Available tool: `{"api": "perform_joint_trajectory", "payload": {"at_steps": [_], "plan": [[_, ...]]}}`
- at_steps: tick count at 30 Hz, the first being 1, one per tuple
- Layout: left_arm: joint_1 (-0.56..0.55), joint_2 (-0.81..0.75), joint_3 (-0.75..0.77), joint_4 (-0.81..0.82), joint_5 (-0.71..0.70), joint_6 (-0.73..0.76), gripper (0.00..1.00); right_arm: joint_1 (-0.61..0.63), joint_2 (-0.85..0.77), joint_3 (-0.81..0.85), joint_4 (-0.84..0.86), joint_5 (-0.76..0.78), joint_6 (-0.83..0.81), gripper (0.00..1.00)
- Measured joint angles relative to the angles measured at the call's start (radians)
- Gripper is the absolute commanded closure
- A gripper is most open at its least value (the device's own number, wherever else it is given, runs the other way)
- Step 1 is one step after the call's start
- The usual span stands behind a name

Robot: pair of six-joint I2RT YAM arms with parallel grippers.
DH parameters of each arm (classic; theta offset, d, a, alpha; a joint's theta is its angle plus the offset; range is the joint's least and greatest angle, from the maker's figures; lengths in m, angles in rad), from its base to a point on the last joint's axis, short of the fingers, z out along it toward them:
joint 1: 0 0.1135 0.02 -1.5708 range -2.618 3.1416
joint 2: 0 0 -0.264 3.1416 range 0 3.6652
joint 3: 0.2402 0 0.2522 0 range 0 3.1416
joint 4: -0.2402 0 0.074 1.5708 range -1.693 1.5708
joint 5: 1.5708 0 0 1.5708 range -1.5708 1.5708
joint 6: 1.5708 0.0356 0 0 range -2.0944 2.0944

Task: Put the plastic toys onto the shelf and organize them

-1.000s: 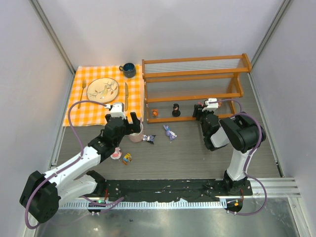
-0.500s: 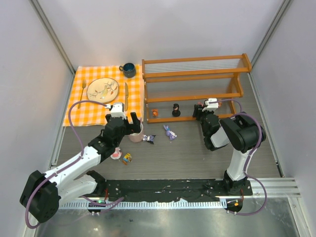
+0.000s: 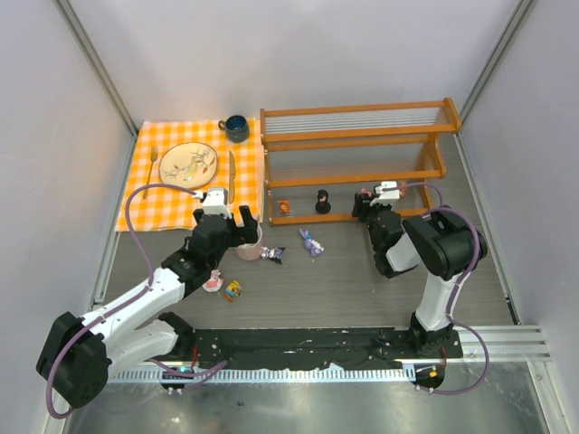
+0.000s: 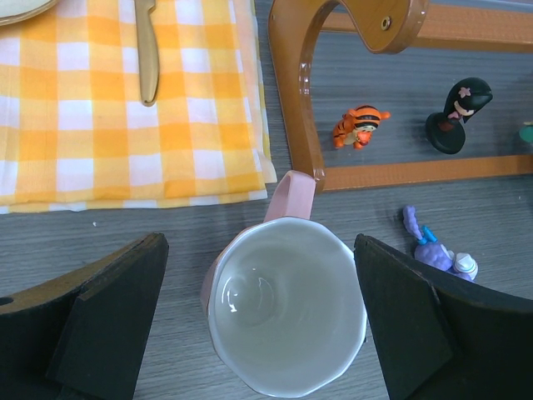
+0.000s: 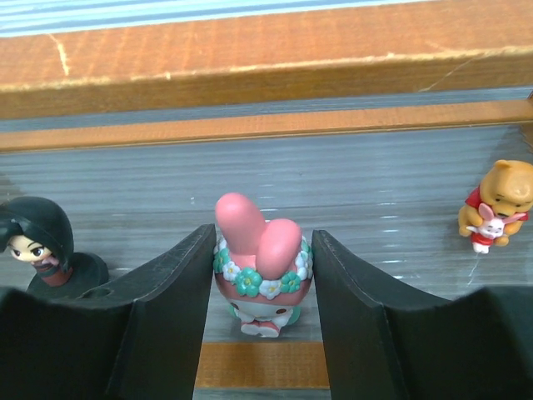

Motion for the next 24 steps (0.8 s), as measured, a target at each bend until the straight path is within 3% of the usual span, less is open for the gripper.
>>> {"api": "perform_joint_trajectory", "payload": {"at_steps": [8,15,24], "plan": [[0.0,0.0,0.0,0.0,0.0,0.0,0.0,0.0,-0.005,-0.017,-0.002,-0.021,0.0,0.44],[0.0,0.0,0.0,0.002,0.001,0.0,0.0,0.0,-0.006,-0.047,-0.077,-0.024,0.003,0.31],[0.0,0.0,-0.003,0.004,0.001,0.0,0.0,0.0,-0.006,-0.048,-0.085,-0.026,0.003,0.23]]}}
